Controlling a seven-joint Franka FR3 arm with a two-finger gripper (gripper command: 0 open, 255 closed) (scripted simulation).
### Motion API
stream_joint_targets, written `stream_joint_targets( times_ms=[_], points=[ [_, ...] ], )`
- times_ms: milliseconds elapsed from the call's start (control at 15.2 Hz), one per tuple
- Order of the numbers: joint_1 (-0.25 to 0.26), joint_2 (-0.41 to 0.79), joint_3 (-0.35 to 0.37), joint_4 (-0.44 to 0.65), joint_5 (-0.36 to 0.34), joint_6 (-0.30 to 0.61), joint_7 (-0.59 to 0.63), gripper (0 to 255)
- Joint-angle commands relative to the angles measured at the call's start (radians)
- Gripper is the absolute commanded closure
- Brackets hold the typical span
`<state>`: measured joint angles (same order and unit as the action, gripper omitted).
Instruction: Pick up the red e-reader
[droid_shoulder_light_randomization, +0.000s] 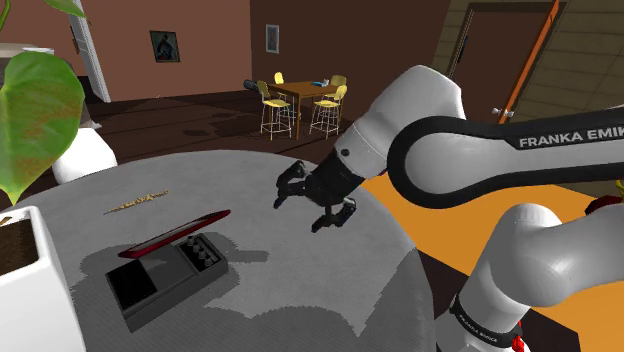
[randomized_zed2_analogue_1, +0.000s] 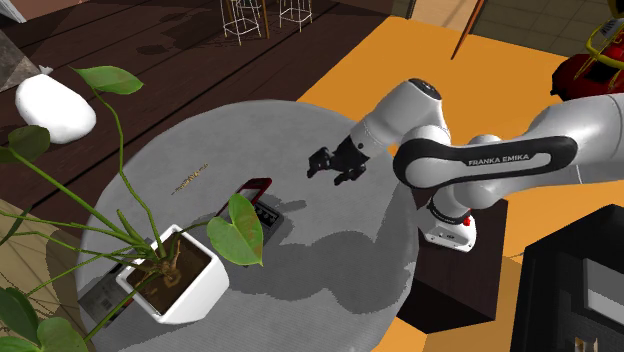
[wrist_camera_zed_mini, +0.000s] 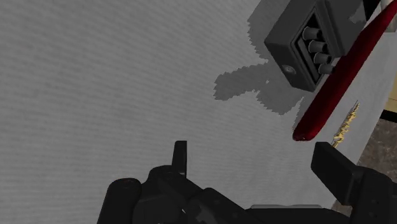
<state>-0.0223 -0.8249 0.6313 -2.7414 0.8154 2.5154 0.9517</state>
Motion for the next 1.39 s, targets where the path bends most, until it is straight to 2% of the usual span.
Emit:
stream_joint_targets(
  times_ms=[0, 198, 330, 462, 660, 726, 1056, 1188, 1320],
  points=[
    [-0.028, 0.067, 0.091, 0.02, 0.063, 0.139, 0.077, 0],
    [-0.118, 0.178, 0.237, 0.082, 0.109, 0.322, 0.196, 0],
    [-0.214, 0.243, 0.353, 0.134, 0.113, 0.43, 0.289, 0],
    [-0.347, 0.287, 0.489, 0.191, 0.099, 0.52, 0.396, 0],
    [-0.596, 0.291, 0.719, 0.287, 0.079, 0.606, 0.562, 0],
    [-0.623, 0.285, 0.742, 0.299, 0.085, 0.61, 0.574, 0],
    [-0.693, 0.356, 0.849, 0.28, 0.088, 0.71, 0.564, 0],
    [-0.746, 0.394, 0.919, 0.272, 0.082, 0.764, 0.565, 0],
    [-0.746, 0.394, 0.919, 0.272, 0.081, 0.764, 0.566, 0]
  ],
)
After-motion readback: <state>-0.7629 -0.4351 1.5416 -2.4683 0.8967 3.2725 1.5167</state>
